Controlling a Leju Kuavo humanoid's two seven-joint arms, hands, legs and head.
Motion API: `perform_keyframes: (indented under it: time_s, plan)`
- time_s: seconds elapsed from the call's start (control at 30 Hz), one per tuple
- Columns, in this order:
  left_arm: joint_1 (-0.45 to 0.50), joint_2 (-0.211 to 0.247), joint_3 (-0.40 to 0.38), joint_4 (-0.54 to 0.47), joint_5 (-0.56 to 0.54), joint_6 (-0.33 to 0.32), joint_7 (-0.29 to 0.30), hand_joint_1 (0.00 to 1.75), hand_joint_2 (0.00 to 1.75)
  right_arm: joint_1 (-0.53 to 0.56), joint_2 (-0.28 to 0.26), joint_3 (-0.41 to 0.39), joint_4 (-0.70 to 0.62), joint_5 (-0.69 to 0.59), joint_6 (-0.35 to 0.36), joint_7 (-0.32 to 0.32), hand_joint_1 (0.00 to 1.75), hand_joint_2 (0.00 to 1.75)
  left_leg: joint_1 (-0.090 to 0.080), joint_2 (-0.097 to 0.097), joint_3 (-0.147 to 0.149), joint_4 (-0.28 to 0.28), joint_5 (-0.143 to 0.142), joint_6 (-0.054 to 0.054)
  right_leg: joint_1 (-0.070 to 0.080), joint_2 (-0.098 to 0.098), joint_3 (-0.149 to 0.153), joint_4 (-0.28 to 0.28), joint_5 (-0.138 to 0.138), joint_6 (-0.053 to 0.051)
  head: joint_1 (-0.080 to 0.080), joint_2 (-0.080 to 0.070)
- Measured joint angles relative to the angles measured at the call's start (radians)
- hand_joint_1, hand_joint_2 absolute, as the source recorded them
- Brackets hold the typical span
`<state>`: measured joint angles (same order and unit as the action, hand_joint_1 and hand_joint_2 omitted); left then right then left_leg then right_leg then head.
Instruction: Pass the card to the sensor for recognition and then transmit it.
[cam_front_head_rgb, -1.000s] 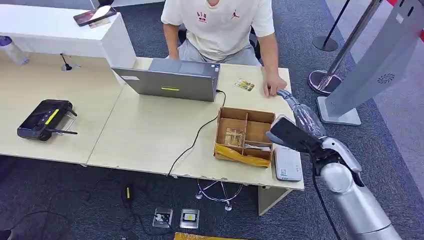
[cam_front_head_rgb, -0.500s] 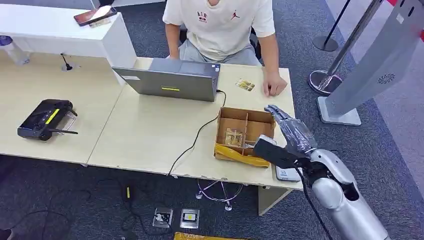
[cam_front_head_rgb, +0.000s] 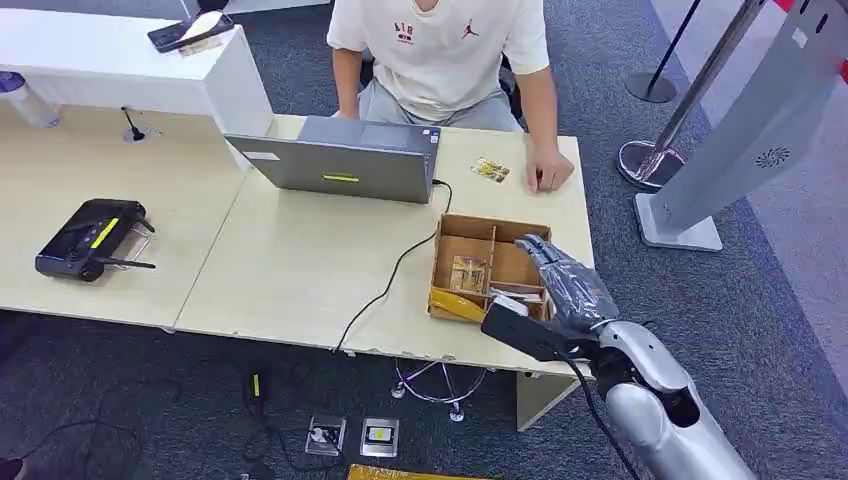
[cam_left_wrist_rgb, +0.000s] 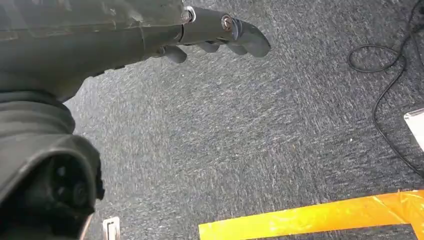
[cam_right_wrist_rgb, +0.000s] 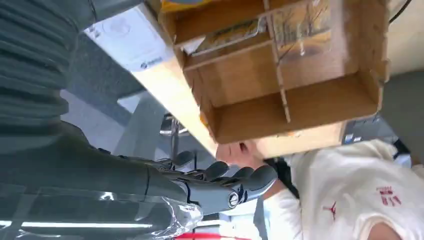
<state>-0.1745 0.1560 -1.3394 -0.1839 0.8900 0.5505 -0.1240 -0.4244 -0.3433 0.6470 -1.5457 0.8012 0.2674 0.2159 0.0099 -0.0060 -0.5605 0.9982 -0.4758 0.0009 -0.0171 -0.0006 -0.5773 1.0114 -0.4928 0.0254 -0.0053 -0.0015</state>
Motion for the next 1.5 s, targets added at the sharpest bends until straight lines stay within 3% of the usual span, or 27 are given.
perform_keyframes:
  time_s: [0.23,0.5,0.87,1.5]
  plan:
    - [0.000,-0.003,0.002,0.000,0.001,0.003,0.003,0.00,0.00,-0.011,0.016,0.019,0.013,0.093,-0.076,-0.028,0.00,1.75,0.000,0.000,0.000,0.000,0.000,0.000,0.000,0.000,0.000,0.000,0.000,0.000,0.000,0.000]
    - [-0.001,-0.007,0.013,0.000,-0.010,0.006,0.003,0.00,0.00,-0.038,0.067,0.046,0.124,0.142,-0.162,-0.060,0.00,1.75,0.000,0.000,0.000,0.000,0.000,0.000,0.000,0.000,0.000,0.000,0.000,0.000,0.000,0.000]
    - [-0.001,-0.007,0.024,0.000,-0.006,0.005,0.003,0.00,0.00,-0.064,0.107,0.066,0.222,0.141,-0.167,-0.063,0.00,1.75,0.000,0.000,0.000,0.000,0.000,0.000,0.000,0.000,0.000,0.000,0.000,0.000,0.000,0.000]
    - [-0.001,-0.011,0.027,0.000,-0.004,0.005,0.004,0.00,0.00,-0.086,0.115,0.078,0.345,0.157,-0.198,-0.091,0.00,1.75,0.000,0.000,0.000,0.000,0.000,0.000,0.000,0.000,0.000,0.000,0.000,0.000,0.000,0.000]
